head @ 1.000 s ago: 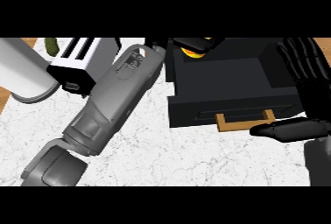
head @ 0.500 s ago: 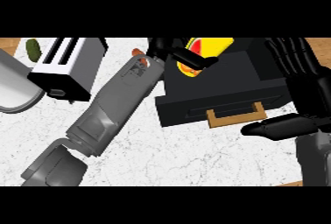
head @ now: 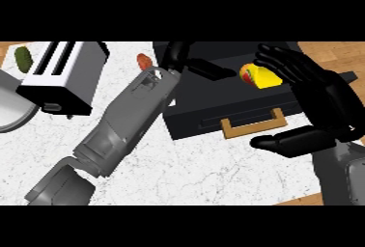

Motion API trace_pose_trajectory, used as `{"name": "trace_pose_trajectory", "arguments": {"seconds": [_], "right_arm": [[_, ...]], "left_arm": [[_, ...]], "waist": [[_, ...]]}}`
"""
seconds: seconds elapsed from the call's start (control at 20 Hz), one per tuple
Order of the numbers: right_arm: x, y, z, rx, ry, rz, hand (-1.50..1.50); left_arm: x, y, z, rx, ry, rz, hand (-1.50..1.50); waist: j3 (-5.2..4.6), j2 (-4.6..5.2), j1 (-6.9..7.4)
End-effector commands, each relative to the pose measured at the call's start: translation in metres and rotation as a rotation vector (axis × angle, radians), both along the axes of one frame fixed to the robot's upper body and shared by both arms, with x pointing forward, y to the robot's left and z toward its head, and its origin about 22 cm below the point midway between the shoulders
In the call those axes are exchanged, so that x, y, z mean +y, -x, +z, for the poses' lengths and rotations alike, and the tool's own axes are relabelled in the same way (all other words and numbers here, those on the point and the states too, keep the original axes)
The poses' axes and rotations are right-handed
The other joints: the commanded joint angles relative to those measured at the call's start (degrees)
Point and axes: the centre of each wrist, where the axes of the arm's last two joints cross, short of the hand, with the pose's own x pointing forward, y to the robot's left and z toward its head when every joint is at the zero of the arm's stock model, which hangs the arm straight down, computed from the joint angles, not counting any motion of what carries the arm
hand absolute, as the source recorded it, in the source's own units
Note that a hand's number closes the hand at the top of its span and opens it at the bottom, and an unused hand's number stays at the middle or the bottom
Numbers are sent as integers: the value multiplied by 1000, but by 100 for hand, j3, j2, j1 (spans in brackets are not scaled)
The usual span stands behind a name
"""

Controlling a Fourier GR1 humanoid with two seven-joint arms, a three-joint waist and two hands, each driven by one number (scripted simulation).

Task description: Pick up the cup, place it into the drawer and close the drawer

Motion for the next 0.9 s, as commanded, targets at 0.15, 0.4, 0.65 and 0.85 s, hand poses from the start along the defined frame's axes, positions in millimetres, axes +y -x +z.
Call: {"name": "trace_pose_trajectory", "arguments": {"seconds": [0.15, 0.4, 0.65, 0.85], "right_arm": [[19, 3, -11, 65, 91, 325, 150], [4, 10, -9, 138, 466, 367, 150], [2, 26, -22, 117, 663, 224, -150], [-1, 17, -49, 114, 779, 114, -150]], "left_arm": [[-3, 2, 10, -100, 220, -27, -150], [-8, 0, 24, -114, 278, 32, -150], [-2, -4, 16, -110, 279, 96, -150], [6, 2, -6, -91, 342, 87, -150]], "waist": [[-6, -27, 78], [-8, -159, 368], [0, -174, 621], [3, -188, 844]]}}
